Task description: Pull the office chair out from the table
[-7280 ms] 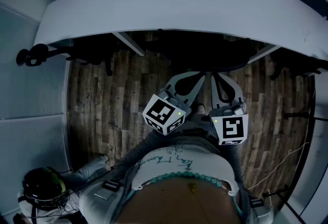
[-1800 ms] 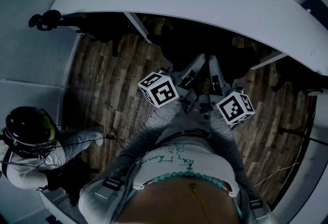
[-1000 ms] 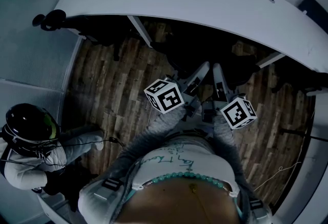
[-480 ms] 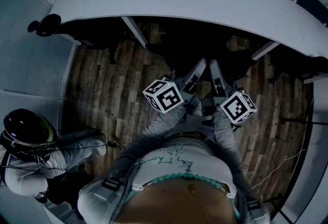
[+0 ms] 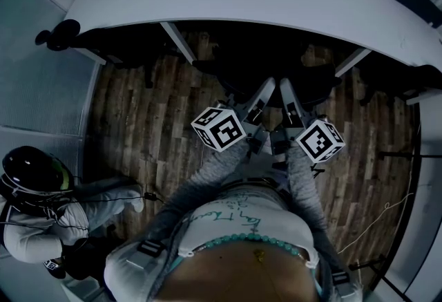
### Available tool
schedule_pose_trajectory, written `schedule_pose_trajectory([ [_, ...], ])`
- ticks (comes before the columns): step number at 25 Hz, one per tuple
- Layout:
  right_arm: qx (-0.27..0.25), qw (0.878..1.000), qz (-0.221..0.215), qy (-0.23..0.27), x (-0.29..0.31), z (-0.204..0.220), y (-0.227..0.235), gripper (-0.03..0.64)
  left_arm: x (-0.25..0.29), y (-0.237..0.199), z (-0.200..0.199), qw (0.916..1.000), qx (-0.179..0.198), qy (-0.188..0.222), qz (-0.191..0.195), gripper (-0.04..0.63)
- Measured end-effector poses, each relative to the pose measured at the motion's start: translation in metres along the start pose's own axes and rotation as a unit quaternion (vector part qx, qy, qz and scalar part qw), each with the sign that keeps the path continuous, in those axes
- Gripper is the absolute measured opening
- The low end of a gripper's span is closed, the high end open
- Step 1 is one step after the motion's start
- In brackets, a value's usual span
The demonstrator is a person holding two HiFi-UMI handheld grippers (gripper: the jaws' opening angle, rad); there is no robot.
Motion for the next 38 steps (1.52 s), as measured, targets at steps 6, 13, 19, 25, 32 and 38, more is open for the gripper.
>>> schedule_pose_trajectory([
  [6, 0.002, 1.000, 0.002, -0.004, -0.002, 0.001, -0.001, 0.202, -0.002, 0.001, 0.001, 1.0000, -0.002, -0.004, -0.001, 0.181],
  [13, 0.006, 1.000, 0.003, 0.000, -0.015, 0.004, -0.005, 0.200, -0.011, 0.009, 0.007, 1.0000, -0.002, -0.002, 0.001, 0.181],
  [19, -0.004, 1.000, 0.002, -0.001, -0.013, 0.006, -0.010, 0.201, -0.015, 0.006, 0.004, 1.0000, -0.007, -0.005, 0.003, 0.179],
  [25, -0.005, 1.000, -0.002, 0.005, -0.032, 0.014, -0.020, 0.199, -0.034, 0.019, 0.011, 0.9999, -0.004, 0.001, 0.010, 0.179],
  [32, -0.015, 1.000, -0.005, 0.007, -0.067, 0.026, -0.035, 0.199, -0.064, 0.039, 0.026, 0.9997, -0.003, 0.002, 0.024, 0.179],
  [38, -0.010, 1.000, -0.005, 0.012, -0.072, 0.025, -0.039, 0.199, -0.068, 0.044, 0.027, 0.9996, -0.008, 0.000, 0.028, 0.179],
])
Point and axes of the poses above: the fingertips, and each gripper's own axes: x forward along the fingers, y to its right, z out of its underside, the point moved 2 cm from there along -x, backward along the fingers, and after that the axes turned 1 degree about y, right-handed, at the moved point
